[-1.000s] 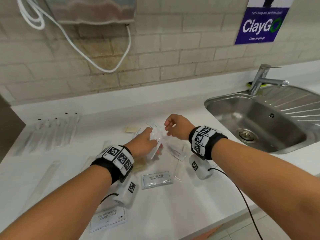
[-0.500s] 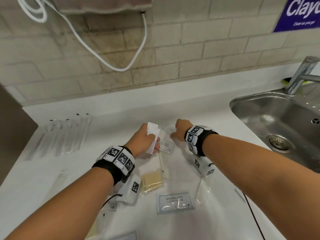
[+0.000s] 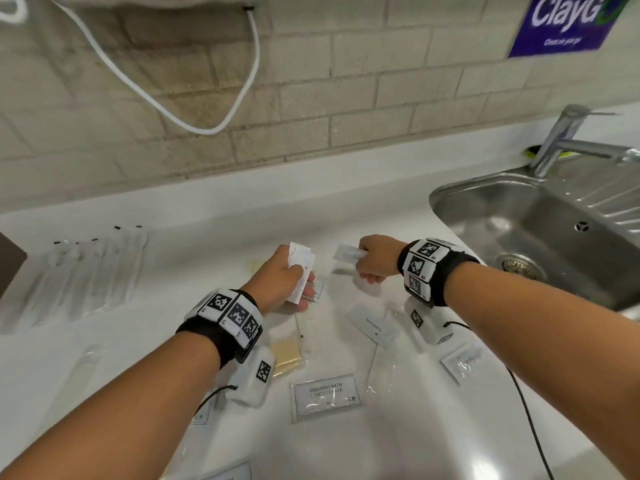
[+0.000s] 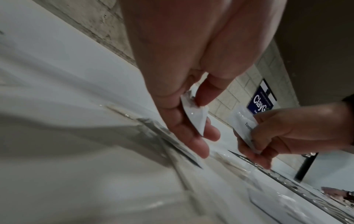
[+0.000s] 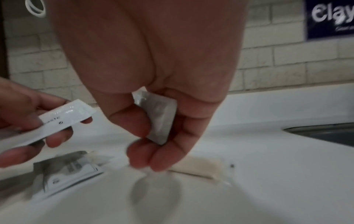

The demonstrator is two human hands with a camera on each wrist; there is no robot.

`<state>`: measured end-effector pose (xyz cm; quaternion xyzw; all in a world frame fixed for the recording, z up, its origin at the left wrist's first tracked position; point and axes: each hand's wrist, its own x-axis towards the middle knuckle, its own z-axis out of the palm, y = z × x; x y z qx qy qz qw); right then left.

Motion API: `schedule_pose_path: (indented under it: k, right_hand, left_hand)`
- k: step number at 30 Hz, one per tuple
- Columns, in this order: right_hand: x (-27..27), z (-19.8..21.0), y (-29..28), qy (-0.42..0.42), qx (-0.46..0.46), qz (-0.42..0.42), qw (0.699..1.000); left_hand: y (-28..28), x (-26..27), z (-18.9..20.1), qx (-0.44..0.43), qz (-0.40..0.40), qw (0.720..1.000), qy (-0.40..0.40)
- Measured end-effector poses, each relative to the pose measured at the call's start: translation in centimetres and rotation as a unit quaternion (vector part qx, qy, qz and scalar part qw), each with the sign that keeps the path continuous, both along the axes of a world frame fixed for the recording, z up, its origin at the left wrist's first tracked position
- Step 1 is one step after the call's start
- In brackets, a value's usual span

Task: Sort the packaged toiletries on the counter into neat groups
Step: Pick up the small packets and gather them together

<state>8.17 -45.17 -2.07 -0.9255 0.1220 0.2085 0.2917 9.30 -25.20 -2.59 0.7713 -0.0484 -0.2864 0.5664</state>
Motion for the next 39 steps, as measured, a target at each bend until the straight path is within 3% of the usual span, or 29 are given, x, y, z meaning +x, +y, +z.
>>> schedule_pose_path:
  k: [4,7,10,19,24,35,39]
  right_hand:
    - [-4.2,0.1,-0.9,0.033,0.003,0.015,0.999]
    - [-6.8,-1.0,-0.3,0.057,-0.074,0.030,0.995]
    - [-8.0,-2.3,0.4,0.015,-0.157,0.041,0.987]
    - [-9.2,0.1,-0.5,-0.060,-0.097,0.039,0.993]
    - [-12.2,1.9,-5.3,-0.024,-0.016,-0.012,1.000]
    - [-18.3,-0.9,-8.4,0.049,-0.178,0.053,0.981]
    - [-18.9,-1.6,-9.2,0.034,-0.155,0.016,0.987]
  left_hand:
    - [-1.1,-1.7,0.5,-0.026,-0.024,0.999,0.005]
    - [-1.6,-3.1,0.6,-0.023,-0.030,0.999,-0.008]
    - [-1.9,-4.6,0.5,-0.015,-0.037,0.999,-0.016]
    - [-2.0,-7.6,0.0,-0.012,-0.024,0.999,-0.021]
    - [-2.6,-8.9,0.2,-0.009,-0.034,0.999,-0.029]
    - [-7.1,-12.3,0.6,-0.003,-0.090,0.993,-0.071]
    - [-8.0,-13.7,0.3,-0.009,-0.092,0.993,-0.070]
